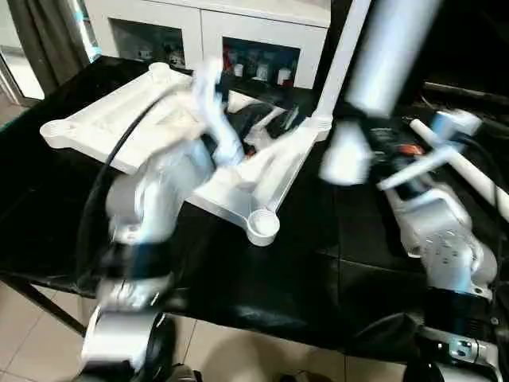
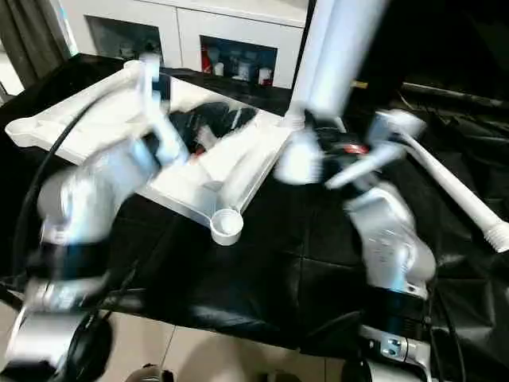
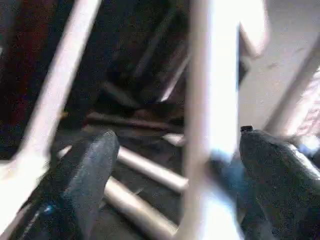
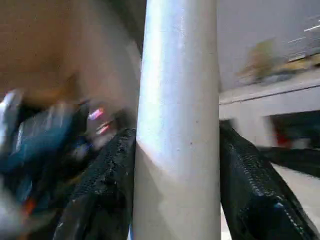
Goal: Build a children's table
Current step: Pick table leg
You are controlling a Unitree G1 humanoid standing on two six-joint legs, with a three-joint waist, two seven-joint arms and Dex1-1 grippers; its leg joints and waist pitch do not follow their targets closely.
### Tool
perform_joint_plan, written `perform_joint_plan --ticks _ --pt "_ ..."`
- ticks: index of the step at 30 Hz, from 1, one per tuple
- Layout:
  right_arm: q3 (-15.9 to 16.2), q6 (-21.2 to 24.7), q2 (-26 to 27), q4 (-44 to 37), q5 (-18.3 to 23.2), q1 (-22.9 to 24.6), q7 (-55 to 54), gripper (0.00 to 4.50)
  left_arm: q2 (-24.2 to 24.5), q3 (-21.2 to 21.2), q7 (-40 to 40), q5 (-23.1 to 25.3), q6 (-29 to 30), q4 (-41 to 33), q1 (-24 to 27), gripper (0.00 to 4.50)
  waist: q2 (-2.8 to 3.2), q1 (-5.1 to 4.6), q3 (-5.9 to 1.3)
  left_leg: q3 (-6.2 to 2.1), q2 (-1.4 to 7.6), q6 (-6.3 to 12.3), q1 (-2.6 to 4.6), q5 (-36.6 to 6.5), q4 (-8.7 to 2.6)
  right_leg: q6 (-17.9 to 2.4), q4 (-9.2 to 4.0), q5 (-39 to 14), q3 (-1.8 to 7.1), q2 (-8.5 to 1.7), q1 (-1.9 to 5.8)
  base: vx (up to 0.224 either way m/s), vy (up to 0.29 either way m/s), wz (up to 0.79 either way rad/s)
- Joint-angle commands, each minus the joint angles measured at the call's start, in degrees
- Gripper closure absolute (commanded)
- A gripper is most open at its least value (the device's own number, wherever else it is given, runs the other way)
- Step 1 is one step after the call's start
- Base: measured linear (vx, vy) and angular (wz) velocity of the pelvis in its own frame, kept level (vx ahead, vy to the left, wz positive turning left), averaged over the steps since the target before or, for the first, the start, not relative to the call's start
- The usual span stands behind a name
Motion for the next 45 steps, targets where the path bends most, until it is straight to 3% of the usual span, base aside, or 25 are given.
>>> perform_joint_plan --ticks 1,6,12,15,19,21,26,28,32,39,45 --pt "1.1 0.6 -0.9 -0.5 -0.7 1.1 1.6 2.61 0.0 0.8 0.1 -1.1 1.3 2.0 -1.7 0.0 -0.66 0.26 -3.7 -0.08 0.41 1.22 0.82 -10.5 -3.92 -8.9 -4.91 -13.7 1.36 -1.59 2.77 0.0 0.0 0.0" --pt "3.6 1.0 -2.4 -0.6 -1.4 2.1 3.5 2.61 -0.4 -0.1 0.4 -0.1 1.1 6.0 -3.8 0.0 -0.69 0.51 -3.96 -0.19 0.44 1.52 0.8 -7.9 -3.86 -8.6 -4.5 -10.2 1.34 -1.54 2.99 0.0 0.0 0.0" --pt "5.9 2.6 -3.7 -1.3 -1.0 3.0 5.1 2.61 -1.3 -0.5 -0.3 -3.3 3.6 4.5 -3.1 0.0 -1.02 0.76 -4.2 -0.04 0.47 3.21 0.78 -4.7 -3.54 -12.3 -3.63 -2.5 1.31 -1.62 3.38 0.0 0.0 0.0" --pt "7.7 3.3 -4.3 -1.4 -1.3 3.4 6.0 2.61 -1.4 -0.6 0.0 -2.9 3.1 5.1 -3.0 0.27 -1.2 0.7 -4.08 -0.01 0.51 3.83 0.71 -5.1 -3.54 -12.4 -3.81 -3.3 1.32 -1.65 3.45 0.0 0.0 0.0" --pt "9.3 4.0 -4.8 -1.2 -1.9 3.5 6.6 2.61 -1.5 0.0 0.6 -3.2 3.0 5.6 -3.2 0.42 -1.19 0.77 -3.93 -0.03 0.61 3.17 0.85 -6.4 -3.62 -11.6 -4.11 -6.1 1.39 -1.77 3.35 0.0 0.0 0.0" --pt "10.0 4.5 -4.8 -1.0 -2.0 3.5 6.6 2.61 -1.3 0.3 1.3 -3.8 3.1 5.0 -3.0 0.75 -1.32 0.84 -3.89 -0.1 0.65 2.67 0.86 -6.5 -3.69 -11.5 -4.09 -6.6 1.36 -1.77 3.32 0.0 0.0 0.0" --pt "10.8 4.0 -4.8 -0.7 -2.8 3.2 6.2 2.61 -1.1 -0.3 2.6 -2.2 1.9 4.8 -2.4 1.2 -1.59 0.95 -3.92 -0.11 0.7 2.17 0.92 -5.8 -3.67 -11.3 -3.89 -4.8 1.38 -1.68 3.3 0.0 0.0 0.0" --pt "12.1 1.6 -4.5 -0.1 -5.7 2.6 4.0 2.61 -1.6 -0.6 6.2 0.5 0.5 5.3 -2.5 1.3 -1.67 1.03 -3.92 -0.13 0.74 2.04 0.94 -5.6 -3.65 -11.0 -3.91 -4.3 1.4 -1.72 3.33 0.0 0.0 0.0" --pt "13.3 1.4 -3.2 -0.6 -6.8 2.2 2.0 2.61 -2.5 -1.1 9.7 2.6 -1.5 6.0 -2.3 1.73 -1.81 1.15 -3.96 -0.13 0.75 1.84 0.98 -5.5 -3.63 -10.5 -3.82 -4.5 1.44 -1.74 3.32 0.0 0.0 0.0" --pt "14.5 1.8 -2.6 -1.2 -6.8 2.5 1.8 2.61 -2.8 -0.2 10.7 1.9 -2.1 6.2 -2.1 2.42 -1.77 1.41 -4.01 -0.13 0.68 1.94 1.02 -5.4 -3.61 -10.7 -3.7 -3.1 1.42 -1.66 3.33 0.0 0.0 0.0" --pt "14.9 1.2 -2.9 -1.0 -8.0 2.4 1.1 2.61 -2.4 0.0 11.5 2.0 -2.3 6.6 -2.3 2.63 -1.66 1.45 -4.05 -0.17 0.62 1.39 0.99 -5.8 -3.63 -10.5 -3.7 -3.2 1.41 -1.64 3.41 0.0 0.0 0.0"
